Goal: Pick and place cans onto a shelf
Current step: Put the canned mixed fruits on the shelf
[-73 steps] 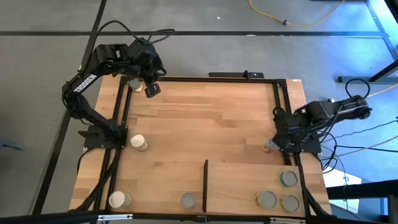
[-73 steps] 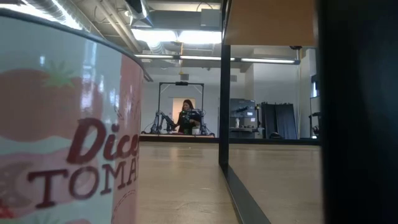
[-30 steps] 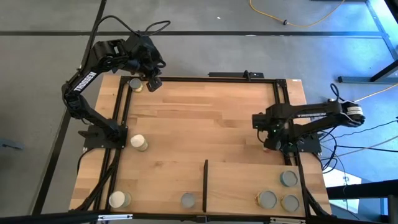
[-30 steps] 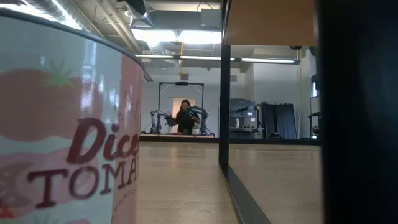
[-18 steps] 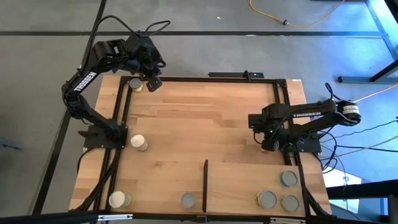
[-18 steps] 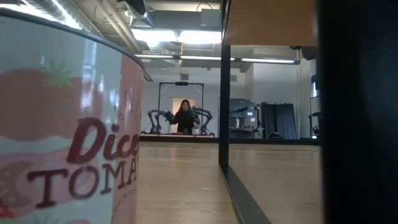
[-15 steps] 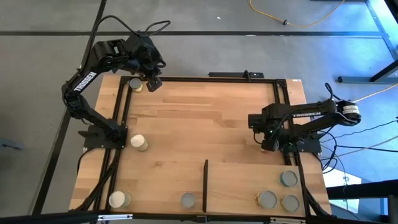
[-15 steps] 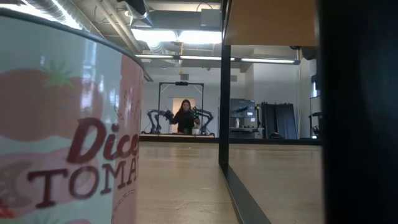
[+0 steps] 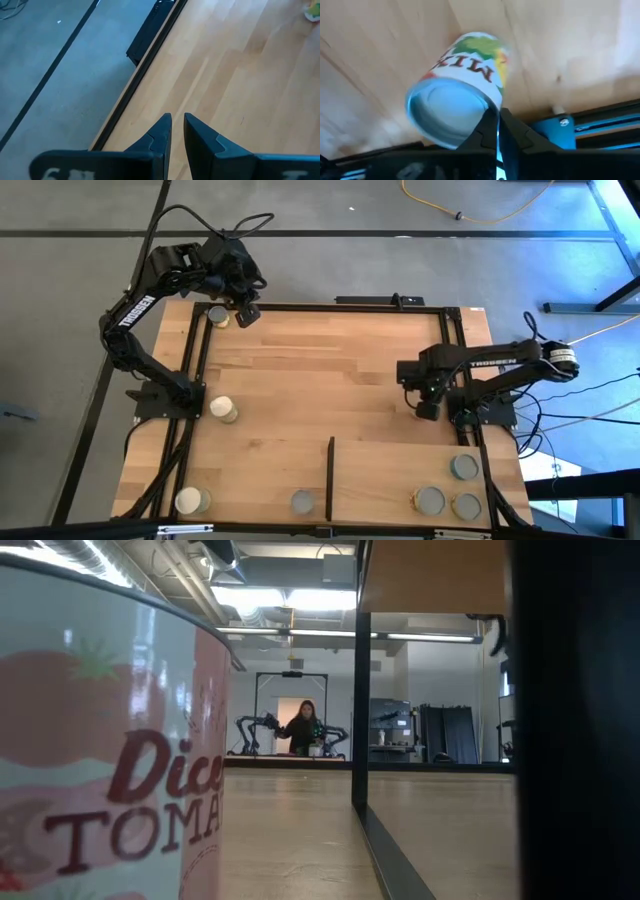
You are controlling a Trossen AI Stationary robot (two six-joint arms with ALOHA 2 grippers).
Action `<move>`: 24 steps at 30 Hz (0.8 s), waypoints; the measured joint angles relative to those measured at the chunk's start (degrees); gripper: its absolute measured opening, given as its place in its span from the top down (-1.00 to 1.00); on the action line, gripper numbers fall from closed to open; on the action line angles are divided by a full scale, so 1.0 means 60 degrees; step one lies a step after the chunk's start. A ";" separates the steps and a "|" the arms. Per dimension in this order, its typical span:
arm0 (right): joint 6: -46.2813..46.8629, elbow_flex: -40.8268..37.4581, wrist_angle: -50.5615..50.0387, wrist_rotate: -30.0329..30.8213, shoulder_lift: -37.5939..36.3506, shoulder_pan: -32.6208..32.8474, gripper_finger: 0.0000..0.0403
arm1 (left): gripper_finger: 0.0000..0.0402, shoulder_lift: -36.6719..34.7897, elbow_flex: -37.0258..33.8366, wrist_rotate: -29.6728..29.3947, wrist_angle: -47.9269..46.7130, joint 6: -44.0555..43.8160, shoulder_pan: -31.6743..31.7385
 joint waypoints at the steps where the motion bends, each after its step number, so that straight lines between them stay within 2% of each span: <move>1: 0.0004 0.0171 -0.0008 0.0001 0.0010 0.0000 0.98 | 0.79 0.0000 0.0000 -0.0001 -0.0004 0.0116 0.0000; 7: 0.0004 0.1456 -0.0765 -0.0033 0.0006 0.0000 0.98 | 0.79 0.0000 0.0004 0.0001 -0.0004 0.0423 -0.0003; 15: 0.0341 0.3816 -0.2408 0.0258 -0.0006 0.0000 0.99 | 0.79 0.0000 0.0004 0.0008 -0.0011 0.0426 -0.0062; 20: 0.0888 0.5349 -0.2369 -0.0665 0.0164 0.0089 0.99 | 0.79 0.0000 0.0004 0.0500 -0.0012 0.0430 -0.0055; 24: 0.1046 0.6279 -0.2370 -0.0971 0.0436 0.0610 0.99 | 0.79 0.0000 0.0004 0.0773 -0.0015 0.0431 -0.0060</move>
